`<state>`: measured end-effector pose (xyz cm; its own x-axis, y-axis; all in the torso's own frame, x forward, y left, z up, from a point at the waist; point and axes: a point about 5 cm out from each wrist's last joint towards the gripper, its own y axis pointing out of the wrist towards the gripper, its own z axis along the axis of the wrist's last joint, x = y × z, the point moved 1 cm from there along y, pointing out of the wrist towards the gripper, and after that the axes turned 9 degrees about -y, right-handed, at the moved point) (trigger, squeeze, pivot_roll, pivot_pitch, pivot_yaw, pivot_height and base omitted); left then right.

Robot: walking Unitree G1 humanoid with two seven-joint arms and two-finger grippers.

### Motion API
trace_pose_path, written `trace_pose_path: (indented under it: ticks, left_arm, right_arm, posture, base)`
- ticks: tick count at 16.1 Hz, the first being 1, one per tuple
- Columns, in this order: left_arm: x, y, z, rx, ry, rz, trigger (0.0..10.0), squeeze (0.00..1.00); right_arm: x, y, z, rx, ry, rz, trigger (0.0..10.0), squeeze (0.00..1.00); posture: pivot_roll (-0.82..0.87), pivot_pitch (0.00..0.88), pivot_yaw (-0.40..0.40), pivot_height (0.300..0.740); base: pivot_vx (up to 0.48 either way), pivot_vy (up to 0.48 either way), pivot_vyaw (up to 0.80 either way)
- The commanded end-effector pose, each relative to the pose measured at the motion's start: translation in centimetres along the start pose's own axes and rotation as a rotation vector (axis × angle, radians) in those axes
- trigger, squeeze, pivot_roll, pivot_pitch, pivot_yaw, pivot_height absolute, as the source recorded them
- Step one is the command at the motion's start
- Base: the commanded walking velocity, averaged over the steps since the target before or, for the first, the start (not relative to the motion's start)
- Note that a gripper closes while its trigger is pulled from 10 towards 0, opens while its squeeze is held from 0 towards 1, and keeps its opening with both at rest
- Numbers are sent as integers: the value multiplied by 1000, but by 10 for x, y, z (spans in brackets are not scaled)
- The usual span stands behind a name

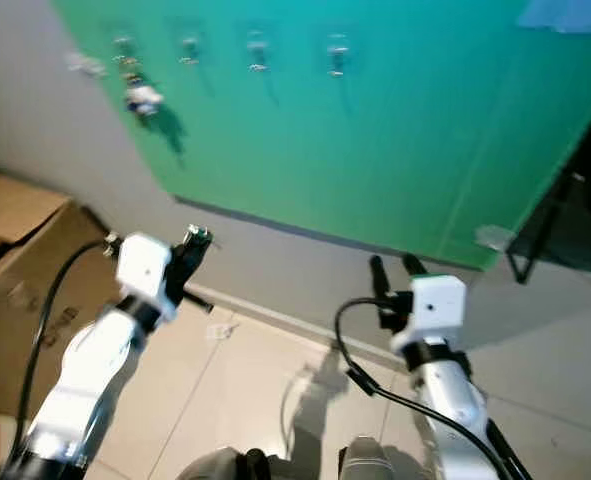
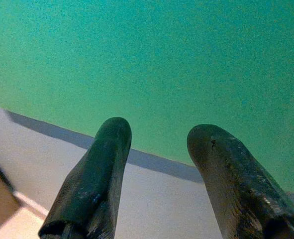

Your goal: Hang keys on a hook

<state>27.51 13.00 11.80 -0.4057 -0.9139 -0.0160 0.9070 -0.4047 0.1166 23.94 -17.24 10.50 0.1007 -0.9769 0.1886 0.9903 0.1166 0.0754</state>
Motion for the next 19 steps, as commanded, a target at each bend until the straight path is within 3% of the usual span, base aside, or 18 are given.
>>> trace_pose_path:
  ticks: [1,2,3,6,8,11,15,19]
  left_arm:
    - [-2,-8,7,40,48,22,10000,0]
    - [-2,-43,-28,-70,226,21,10000,0]
    - [1,-49,-33,-75,224,36,10000,0]
    - [6,-36,-13,-20,70,131,10000,0]
    - [-7,-34,-14,-11,-80,243,10000,0]
    - [-6,-24,-22,-55,-4,183,10000,0]
    - [-5,-13,-17,-72,-43,168,10000,0]
    - [-1,-13,-12,-30,-145,152,10000,0]
  right_arm:
    - [-4,-1,-5,-9,12,12,10000,0]
    - [-7,2,-9,7,-17,35,10000,0]
    - [-7,2,-13,1,-27,39,10000,0]
    - [-4,3,-19,-7,-15,36,10000,0]
    - [1,7,-14,34,-1,-2,10000,0]
    - [-5,11,-14,46,-20,38,10000,0]
    - [-7,10,-18,41,-19,49,10000,0]
    - [-5,13,-11,81,88,7,10000,0]
  posture:
    - [-186,42,155,736]
    - [-184,25,151,736]
    - [-182,16,140,736]
    - [-182,0,130,736]
    - [-185,0,124,736]
    - [-180,0,120,736]
    - [-177,0,118,736]
    - [-172,0,120,736]
  base:
    - [0,0,0]
    - [0,0,0]
    - [0,0,0]
    - [0,0,0]
    - [0,0,0]
    - [0,0,0]
    - [0,0,0]
    - [0,0,0]
